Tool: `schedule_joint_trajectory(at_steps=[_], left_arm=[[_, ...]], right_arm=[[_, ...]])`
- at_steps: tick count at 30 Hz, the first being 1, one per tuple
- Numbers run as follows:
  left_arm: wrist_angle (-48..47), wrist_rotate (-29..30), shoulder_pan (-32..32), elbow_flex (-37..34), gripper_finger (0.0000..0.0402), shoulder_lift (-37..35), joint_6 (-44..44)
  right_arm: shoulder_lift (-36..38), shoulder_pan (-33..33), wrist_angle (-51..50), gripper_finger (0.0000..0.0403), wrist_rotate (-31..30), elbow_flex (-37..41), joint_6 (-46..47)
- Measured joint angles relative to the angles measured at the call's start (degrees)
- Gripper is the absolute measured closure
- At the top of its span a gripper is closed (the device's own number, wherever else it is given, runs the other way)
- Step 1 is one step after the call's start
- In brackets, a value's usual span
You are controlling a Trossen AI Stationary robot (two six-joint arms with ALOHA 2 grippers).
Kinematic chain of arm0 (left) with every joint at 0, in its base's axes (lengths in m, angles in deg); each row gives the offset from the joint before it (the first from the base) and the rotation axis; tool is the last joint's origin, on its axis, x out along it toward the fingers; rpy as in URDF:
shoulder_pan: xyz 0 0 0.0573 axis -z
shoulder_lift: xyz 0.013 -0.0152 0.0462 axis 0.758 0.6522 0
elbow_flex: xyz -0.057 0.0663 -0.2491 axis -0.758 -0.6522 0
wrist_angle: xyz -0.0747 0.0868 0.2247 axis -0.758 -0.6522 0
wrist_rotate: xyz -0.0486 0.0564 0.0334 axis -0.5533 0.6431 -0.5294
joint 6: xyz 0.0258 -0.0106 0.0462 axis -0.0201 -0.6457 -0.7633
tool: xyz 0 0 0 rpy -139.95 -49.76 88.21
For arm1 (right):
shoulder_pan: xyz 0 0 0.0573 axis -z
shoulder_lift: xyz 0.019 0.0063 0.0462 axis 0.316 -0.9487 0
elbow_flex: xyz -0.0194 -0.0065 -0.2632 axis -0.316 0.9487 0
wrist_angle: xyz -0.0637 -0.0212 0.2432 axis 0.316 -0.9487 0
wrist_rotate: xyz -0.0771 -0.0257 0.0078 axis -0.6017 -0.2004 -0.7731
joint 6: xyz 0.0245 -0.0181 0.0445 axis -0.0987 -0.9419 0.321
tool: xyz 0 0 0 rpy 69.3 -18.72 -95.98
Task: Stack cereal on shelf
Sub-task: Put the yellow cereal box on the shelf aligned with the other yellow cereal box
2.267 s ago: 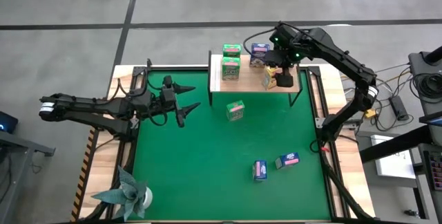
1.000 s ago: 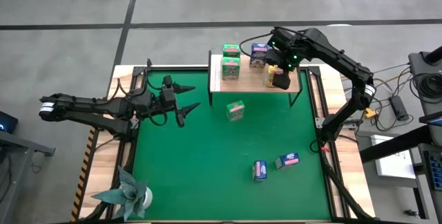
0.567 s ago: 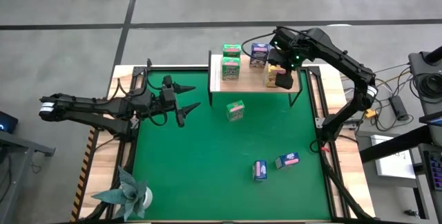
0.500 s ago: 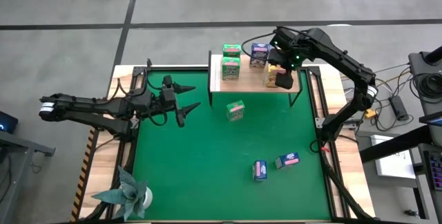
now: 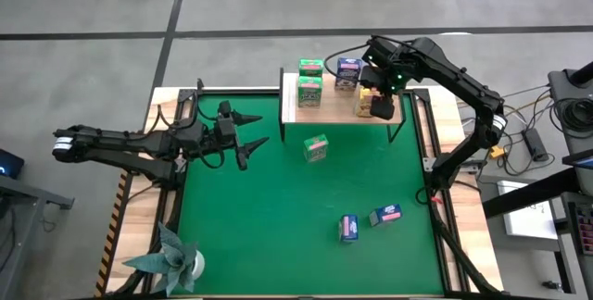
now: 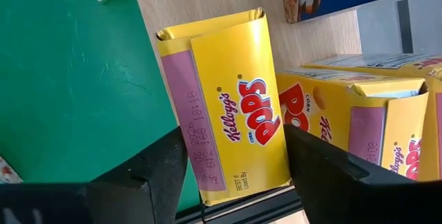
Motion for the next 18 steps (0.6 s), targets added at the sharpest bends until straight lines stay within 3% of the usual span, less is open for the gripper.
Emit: schedule_joint_trajectory(at_steps=[18], left_arm=[[0.0, 0.0, 0.0, 0.0, 0.0129, 0.0, 0.0]], right_arm=[[0.8, 0.0, -1.1, 0.0215, -1.7, 0.0, -1.7]])
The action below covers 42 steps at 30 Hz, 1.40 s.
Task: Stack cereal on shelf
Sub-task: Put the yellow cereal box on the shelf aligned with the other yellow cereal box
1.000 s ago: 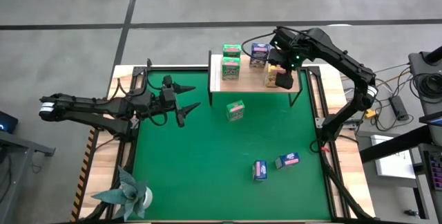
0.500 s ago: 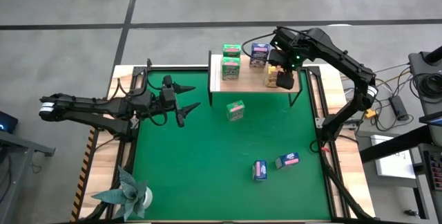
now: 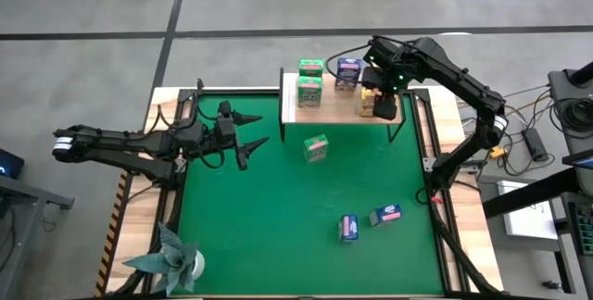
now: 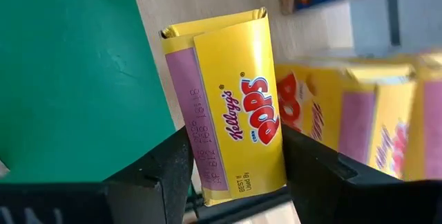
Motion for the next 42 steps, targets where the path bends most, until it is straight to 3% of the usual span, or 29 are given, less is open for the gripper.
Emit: schedule_joint_trajectory(at_steps=[12, 22, 35, 42], left_arm=[[-0.3, 0.0, 0.0, 0.0, 0.0129, 0.0, 0.0], [-0.4, 0.0, 0.0, 0.0, 0.0129, 0.0, 0.0], [-0.4, 0.0, 0.0, 0.0, 0.0129, 0.0, 0.0], [-0.4, 0.0, 0.0, 0.0, 0.0129, 0.0, 0.5]], right_arm=[[5.8, 0.1, -0.6, 0.0216, -1.2, 0.0, 0.4], [5.3, 0.1, 3.3, 0.0216, 2.4, 2.6, 0.2], [5.4, 0.1, 5.3, 0.0216, 1.8, 6.6, -0.4], [5.4, 0.1, 5.6, 0.0190, 1.7, 6.7, -0.5]])
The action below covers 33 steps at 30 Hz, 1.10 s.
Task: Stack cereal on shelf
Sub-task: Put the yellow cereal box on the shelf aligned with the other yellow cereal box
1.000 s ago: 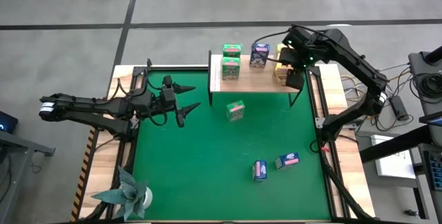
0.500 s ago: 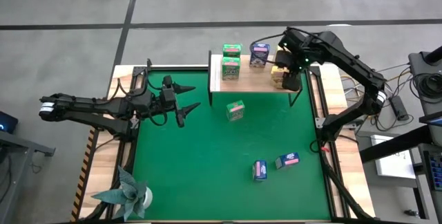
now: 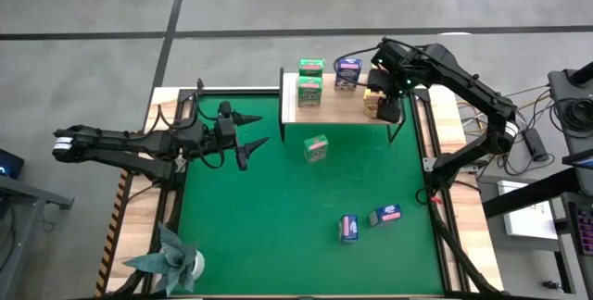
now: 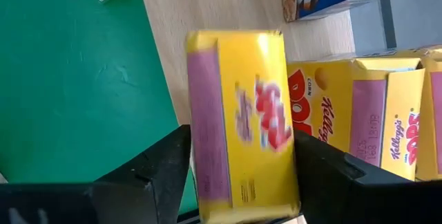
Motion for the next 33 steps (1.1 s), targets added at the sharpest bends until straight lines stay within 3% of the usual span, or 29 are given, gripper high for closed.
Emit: schedule_joint_trajectory(at_steps=[5, 11, 24, 33], left_arm=[[0.0, 0.0, 0.0, 0.0, 0.0129, 0.0, 0.0], [0.0, 0.0, 0.0, 0.0, 0.0129, 0.0, 0.0], [0.0, 0.0, 0.0, 0.0, 0.0129, 0.0, -0.2], [-0.3, 0.0, 0.0, 0.0, 0.0129, 0.0, -1.4]], right_arm=[[0.1, 0.0, -0.7, 0.0173, -4.4, 0.0, 0.0], [0.5, 0.0, -1.0, 0.0163, -4.9, 0.0, 0.0], [2.9, -0.2, -0.9, 0.0189, -4.9, 0.0, 2.8], [2.9, -0.2, 0.2, 0.0193, -4.3, -1.6, 11.0]])
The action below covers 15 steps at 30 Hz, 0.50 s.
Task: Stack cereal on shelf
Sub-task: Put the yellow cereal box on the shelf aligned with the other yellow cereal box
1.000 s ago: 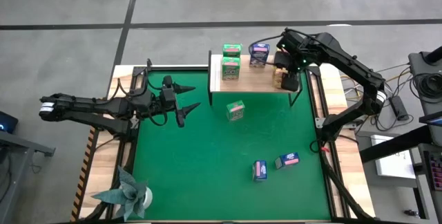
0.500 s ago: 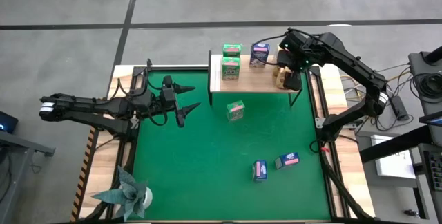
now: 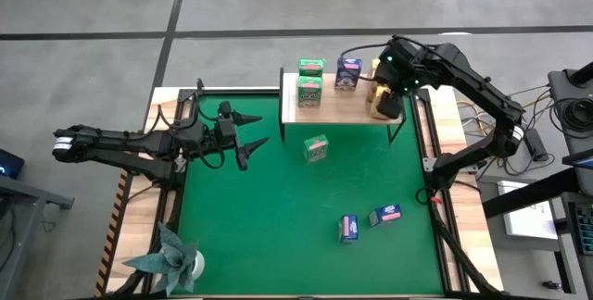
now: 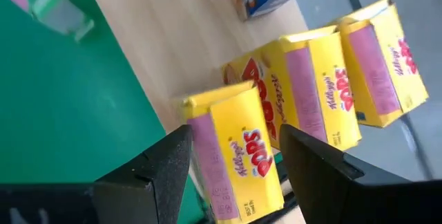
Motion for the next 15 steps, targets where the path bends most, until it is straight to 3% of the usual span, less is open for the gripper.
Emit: schedule_joint_trajectory(at_steps=[7, 11, 15], left_arm=[[0.0, 0.0, 0.0, 0.0, 0.0129, 0.0, -2.8], [0.0, 0.0, 0.0, 0.0, 0.0129, 0.0, -3.9], [0.0, 0.0, 0.0, 0.0, 0.0129, 0.0, -5.7]], right_arm=[[0.3, 0.0, -0.4, 0.0193, 3.0, -4.9, 10.1], [0.2, 0.0, -5.9, 0.0195, 2.9, -7.8, 17.5], [1.9, 0.0, -6.5, 0.0222, 1.4, -6.8, 22.9]])
